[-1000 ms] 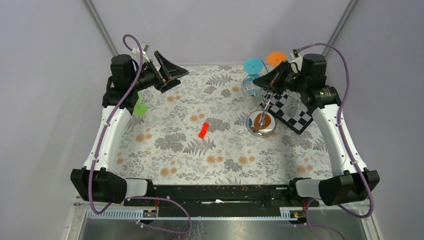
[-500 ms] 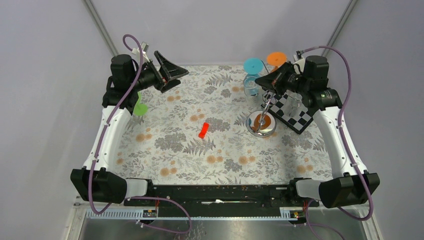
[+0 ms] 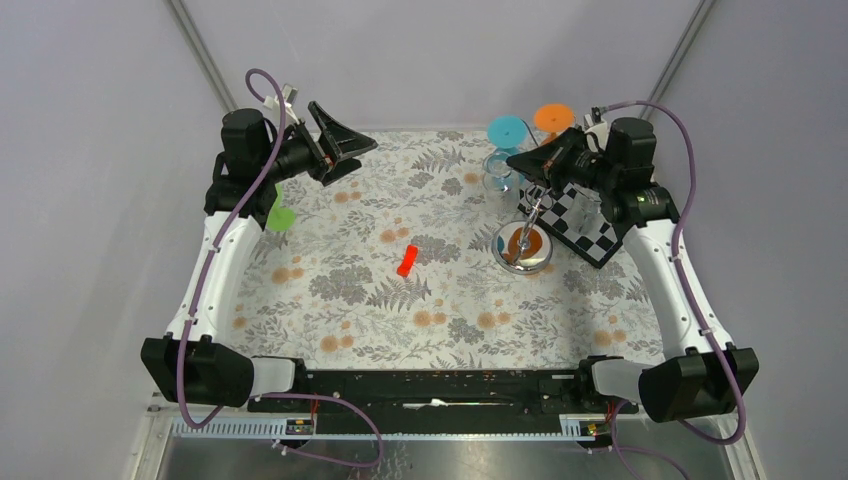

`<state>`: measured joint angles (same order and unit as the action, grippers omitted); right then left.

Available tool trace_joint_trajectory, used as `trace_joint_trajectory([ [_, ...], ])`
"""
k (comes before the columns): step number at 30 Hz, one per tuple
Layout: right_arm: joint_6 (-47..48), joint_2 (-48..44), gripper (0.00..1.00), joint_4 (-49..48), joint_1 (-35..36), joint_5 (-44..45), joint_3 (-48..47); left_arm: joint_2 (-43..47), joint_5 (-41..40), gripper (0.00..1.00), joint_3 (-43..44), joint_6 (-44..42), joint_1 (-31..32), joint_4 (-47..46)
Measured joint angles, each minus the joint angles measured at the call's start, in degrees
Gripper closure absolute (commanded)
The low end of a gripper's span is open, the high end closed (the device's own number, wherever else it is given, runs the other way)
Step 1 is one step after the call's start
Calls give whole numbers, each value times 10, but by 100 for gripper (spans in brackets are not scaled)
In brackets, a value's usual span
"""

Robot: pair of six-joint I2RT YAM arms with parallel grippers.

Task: Take the wine glass off the wine glass rack

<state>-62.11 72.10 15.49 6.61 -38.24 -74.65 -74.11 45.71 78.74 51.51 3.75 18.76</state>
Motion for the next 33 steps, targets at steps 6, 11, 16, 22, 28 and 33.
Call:
trace_joint_trajectory([
  [6, -25, -16, 100, -48, 0, 0, 24, 0, 0, 1, 0, 0, 0, 0],
  [11, -59, -21, 100, -103, 0, -1, 57, 0, 0, 1, 0, 0, 0, 0],
  [16, -84, -21, 100, -132, 0, -3, 73, 0, 0, 1, 0, 0, 0, 0],
  [22, -97, -21, 100, -152, 0, -5, 74, 0, 0, 1, 0, 0, 0, 1],
  [28, -103, -21, 100, -169, 0, -4, 80, 0, -1, 1, 0, 0, 0, 1],
  [33, -112, -21, 100, -192, 0, 1, 89, 0, -1, 1, 0, 0, 0, 1],
])
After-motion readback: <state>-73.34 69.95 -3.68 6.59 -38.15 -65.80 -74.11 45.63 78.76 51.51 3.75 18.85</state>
